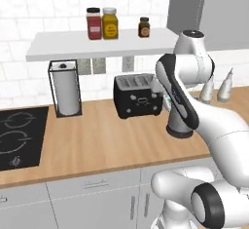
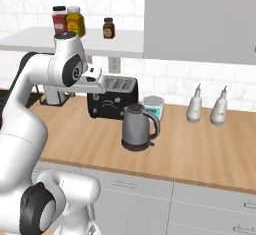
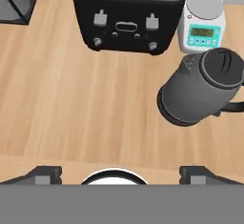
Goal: Navigate to the coffee machine.
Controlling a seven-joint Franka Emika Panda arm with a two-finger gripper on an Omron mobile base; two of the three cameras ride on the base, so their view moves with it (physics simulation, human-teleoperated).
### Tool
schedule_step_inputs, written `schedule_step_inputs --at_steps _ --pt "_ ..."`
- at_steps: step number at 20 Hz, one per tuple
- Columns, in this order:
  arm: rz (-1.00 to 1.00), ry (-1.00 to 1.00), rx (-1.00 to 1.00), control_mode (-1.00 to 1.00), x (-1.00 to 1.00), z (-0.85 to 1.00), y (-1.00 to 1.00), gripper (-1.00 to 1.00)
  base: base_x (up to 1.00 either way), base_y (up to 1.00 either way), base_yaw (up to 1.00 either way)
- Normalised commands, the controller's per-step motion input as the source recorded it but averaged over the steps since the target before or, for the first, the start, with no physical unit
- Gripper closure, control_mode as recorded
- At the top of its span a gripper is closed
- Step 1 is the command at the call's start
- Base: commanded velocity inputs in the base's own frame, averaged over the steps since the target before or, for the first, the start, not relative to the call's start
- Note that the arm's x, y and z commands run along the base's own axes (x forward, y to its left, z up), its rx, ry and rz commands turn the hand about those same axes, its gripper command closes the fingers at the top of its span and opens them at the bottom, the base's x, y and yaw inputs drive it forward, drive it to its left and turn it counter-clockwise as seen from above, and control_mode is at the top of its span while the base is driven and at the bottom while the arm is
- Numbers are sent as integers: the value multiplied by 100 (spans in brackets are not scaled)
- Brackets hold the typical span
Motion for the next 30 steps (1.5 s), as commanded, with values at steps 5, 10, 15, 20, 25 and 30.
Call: schedule_step_inputs --at_steps 5,10,15,20,25,30 --pt "0 0 0 100 0 0 0 -100 0 -100 0" --pt "0 0 0 100 0 0 0 -100 0 -100 0" --pt "0 0 0 100 0 0 0 -100 0 -100 0" --pt "0 0 0 100 0 0 0 -100 0 -100 0" --pt "0 0 0 100 0 0 0 -100 -9 -56 -3" --pt "0 0 0 100 0 0 0 -100 5 -19 -28"
